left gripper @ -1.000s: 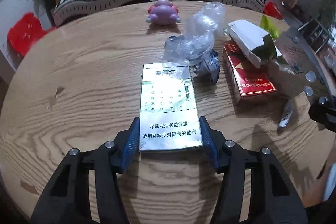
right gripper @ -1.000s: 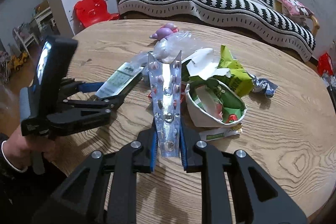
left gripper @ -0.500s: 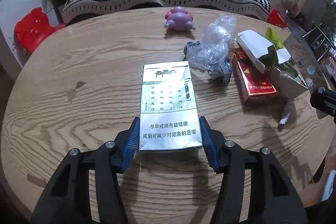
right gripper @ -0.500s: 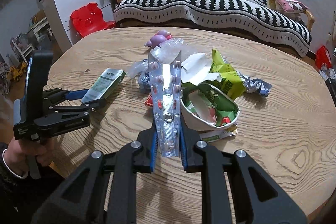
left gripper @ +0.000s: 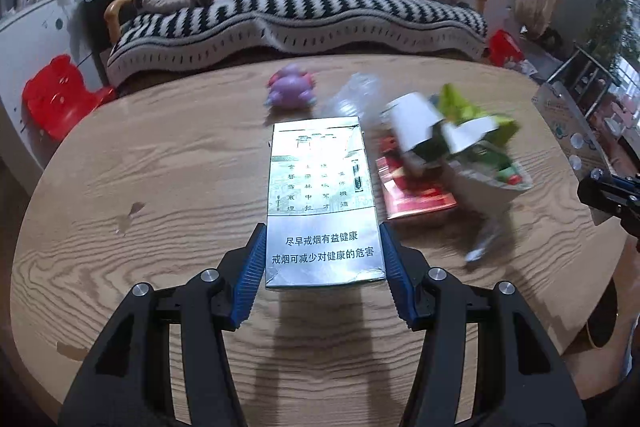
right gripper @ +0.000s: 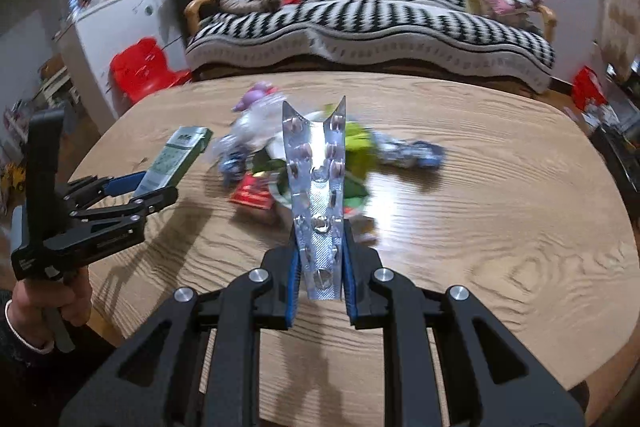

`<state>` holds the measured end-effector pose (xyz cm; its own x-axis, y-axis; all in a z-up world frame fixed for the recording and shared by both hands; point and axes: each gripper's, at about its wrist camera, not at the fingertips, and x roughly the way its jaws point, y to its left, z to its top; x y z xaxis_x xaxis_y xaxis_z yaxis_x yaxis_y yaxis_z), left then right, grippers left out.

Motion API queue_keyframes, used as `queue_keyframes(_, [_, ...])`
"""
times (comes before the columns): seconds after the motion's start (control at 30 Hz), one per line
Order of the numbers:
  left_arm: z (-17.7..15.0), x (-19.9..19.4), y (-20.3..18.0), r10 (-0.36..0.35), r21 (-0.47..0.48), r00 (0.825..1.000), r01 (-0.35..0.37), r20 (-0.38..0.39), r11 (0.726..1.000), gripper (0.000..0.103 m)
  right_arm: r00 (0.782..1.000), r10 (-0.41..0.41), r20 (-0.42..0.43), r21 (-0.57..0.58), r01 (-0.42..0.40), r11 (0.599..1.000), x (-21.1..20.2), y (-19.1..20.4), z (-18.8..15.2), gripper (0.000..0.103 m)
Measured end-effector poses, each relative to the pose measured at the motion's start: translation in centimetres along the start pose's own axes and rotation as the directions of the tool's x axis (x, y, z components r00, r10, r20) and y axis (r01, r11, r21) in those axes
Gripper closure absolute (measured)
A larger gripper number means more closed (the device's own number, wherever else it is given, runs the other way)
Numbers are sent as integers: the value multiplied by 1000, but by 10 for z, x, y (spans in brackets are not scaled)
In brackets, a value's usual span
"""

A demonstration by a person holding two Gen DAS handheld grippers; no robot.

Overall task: Collect trash
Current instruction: 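Carry the pack and blister to the black bin and release both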

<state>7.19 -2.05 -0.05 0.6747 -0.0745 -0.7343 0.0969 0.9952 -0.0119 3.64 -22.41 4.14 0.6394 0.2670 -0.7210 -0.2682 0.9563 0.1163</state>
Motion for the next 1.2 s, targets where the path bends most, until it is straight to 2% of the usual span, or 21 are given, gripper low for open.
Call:
queue_keyframes(0.1, [4,-6,-24,-21,29,1000,21,21,999,49,999,-44,17,58,43,997,-18,-29,-9,85])
queue_keyframes(0.33, [11,-18,-116,-138,142,990,132,33,981,49,984,-174,46,212,160,964,-71,-109,-49,85])
queue_keyframes(0.47, [9,-28,-185,-224,239,974,211,27,948,49,964,-263,39,327,237,915,-107,-159,-83,85])
queue_keyframes(0.53, [6,-30,-221,-264,284,964,250,14,926,49,950,-312,23,406,277,871,-129,-190,-107,85])
queue_keyframes(0.6, [0,-33,-264,-319,327,948,305,-11,894,49,939,-344,9,463,301,834,-144,-213,-126,85])
queue_keyframes(0.7, [-13,-37,-314,-389,386,920,375,-46,843,49,915,-403,-25,558,347,753,-172,-251,-162,85])
queue_keyframes(0.8, [-35,-41,-378,-485,445,866,485,-123,753,49,892,-445,-78,646,385,659,-195,-287,-201,85])
queue_keyframes(0.87, [-50,-41,-408,-516,475,841,524,-160,707,49,878,-462,-126,694,411,591,-207,-311,-229,85])
queue_keyframes(0.9, [-60,-39,-429,-536,489,821,556,-196,672,49,869,-469,-156,717,426,552,-212,-323,-246,85])
queue_keyframes(0.93, [-69,-37,-443,-550,495,803,582,-227,645,49,866,-468,-175,729,433,529,-215,-330,-257,85])
queue_keyframes(1.03, [-93,-28,-481,-565,517,770,627,-297,582,49,866,-435,-248,770,449,454,-221,-352,-296,85])
queue_keyframes(1.1, [-106,-21,-498,-565,526,755,646,-332,554,49,873,-404,-274,797,441,412,-223,-363,-316,85])
queue_keyframes(1.2, [-121,-5,-522,-563,513,727,682,-394,521,49,880,-376,-291,820,432,376,-228,-374,-339,85])
